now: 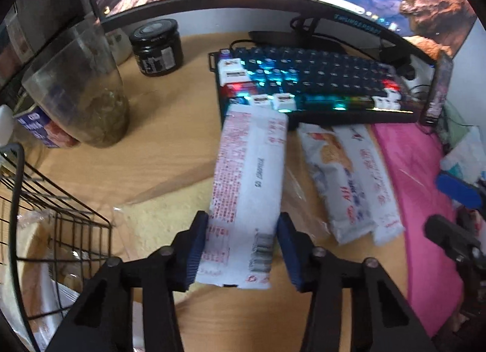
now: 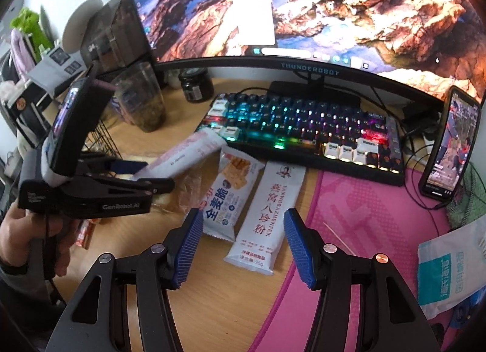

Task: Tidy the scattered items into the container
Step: 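Grasp a white snack bar with the left gripper while the right grasps a wheat cracker packet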

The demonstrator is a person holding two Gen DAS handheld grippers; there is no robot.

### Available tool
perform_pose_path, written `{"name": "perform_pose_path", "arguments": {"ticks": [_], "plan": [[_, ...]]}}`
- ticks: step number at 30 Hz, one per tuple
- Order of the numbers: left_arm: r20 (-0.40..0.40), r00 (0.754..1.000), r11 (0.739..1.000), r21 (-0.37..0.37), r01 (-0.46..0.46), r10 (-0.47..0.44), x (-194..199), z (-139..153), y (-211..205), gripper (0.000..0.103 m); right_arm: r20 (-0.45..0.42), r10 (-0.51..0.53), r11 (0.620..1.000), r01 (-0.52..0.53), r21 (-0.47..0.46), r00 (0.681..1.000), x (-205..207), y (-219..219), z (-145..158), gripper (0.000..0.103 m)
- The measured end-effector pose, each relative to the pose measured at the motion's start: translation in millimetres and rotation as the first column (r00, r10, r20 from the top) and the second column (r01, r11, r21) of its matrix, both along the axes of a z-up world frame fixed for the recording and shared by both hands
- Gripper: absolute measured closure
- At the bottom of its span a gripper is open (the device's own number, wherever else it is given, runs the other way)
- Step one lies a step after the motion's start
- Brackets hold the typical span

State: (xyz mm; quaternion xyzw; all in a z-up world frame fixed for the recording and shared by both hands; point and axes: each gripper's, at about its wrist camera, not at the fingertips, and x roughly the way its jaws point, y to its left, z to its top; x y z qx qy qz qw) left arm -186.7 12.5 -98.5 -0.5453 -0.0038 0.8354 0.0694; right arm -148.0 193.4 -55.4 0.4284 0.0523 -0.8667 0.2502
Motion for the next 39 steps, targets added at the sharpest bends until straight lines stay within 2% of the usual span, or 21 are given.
{"name": "perform_pose_path", "arguments": {"ticks": [12, 20, 21, 22, 24, 30, 35, 39], "plan": [[-0.002, 0.999, 0.998, 0.045, 0.035, -0.035, 22, 4, 1, 0.052, 0.041, -0.024, 1.0, 0.024, -0.002, 0.999, -23, -36, -30, 0.047], [-0.001, 1.0, 0.999, 0.025, 0.027, -0.027, 23, 2, -7, 0.053, 0.084, -0.033, 0.996, 0.026, 0.084, 0.996, -35, -56, -59, 0.047], [-0.002, 1.0, 0.999, 0.026, 0.024, -0.024, 22, 1, -9, 0.053, 0.071, -0.027, 0.996, 0.021, 0.092, 0.997, -34, -57, -59, 0.052], [-0.003, 1.0, 1.0, 0.023, 0.02, -0.02, 22, 2, -10, 0.053, 0.069, -0.026, 0.995, 0.019, 0.096, 0.997, -34, -58, -59, 0.061], [-0.005, 1.0, 1.0, 0.021, 0.013, -0.013, 22, 1, -11, 0.052, 0.07, -0.027, 0.994, 0.02, 0.106, 0.997, -34, -59, -58, 0.066], [-0.024, 1.0, 1.0, 0.023, 0.018, -0.017, 28, 9, -8, 0.053, 0.05, -0.031, 0.994, 0.026, 0.105, 0.998, -24, -53, -46, 0.066], [-0.065, 0.997, 0.999, 0.025, 0.036, -0.034, 39, 27, 1, 0.053, -0.002, -0.057, 0.995, 0.057, 0.078, 0.998, -6, -39, -18, 0.066], [-0.128, 0.991, 0.998, 0.026, 0.052, -0.048, 56, 55, 8, 0.052, -0.058, -0.065, 0.996, 0.068, 0.057, 0.996, 16, -33, 11, 0.066]]}}
